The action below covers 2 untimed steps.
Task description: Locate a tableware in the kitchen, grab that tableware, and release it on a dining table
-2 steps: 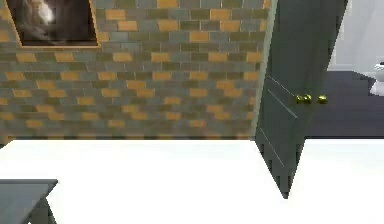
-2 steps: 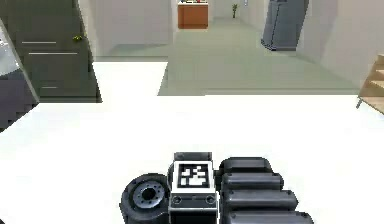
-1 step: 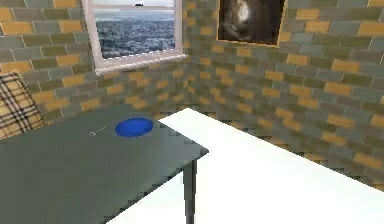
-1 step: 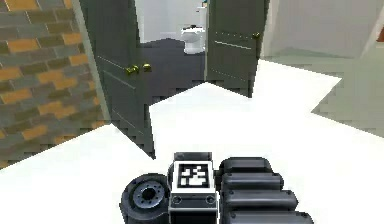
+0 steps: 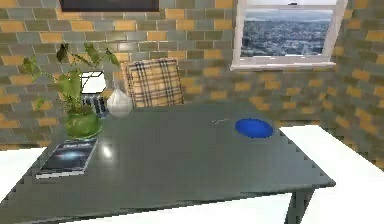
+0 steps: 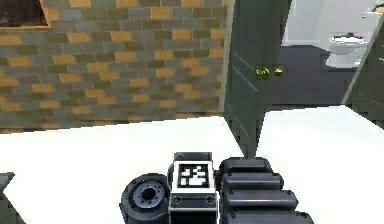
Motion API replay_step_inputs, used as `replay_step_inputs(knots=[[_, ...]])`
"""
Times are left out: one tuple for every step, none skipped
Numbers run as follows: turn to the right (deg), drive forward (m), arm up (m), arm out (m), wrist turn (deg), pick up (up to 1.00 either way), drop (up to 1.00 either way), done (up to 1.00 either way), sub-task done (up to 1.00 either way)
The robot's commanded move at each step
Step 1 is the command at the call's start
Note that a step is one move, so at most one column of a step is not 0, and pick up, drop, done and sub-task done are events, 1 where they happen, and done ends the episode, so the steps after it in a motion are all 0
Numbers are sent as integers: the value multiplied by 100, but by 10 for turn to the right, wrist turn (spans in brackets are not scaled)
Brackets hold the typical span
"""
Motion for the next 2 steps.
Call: replay_step_inputs(knots=[[450,0,0,0,0,0,0,0,0],[360,0,0,0,0,0,0,0,0]])
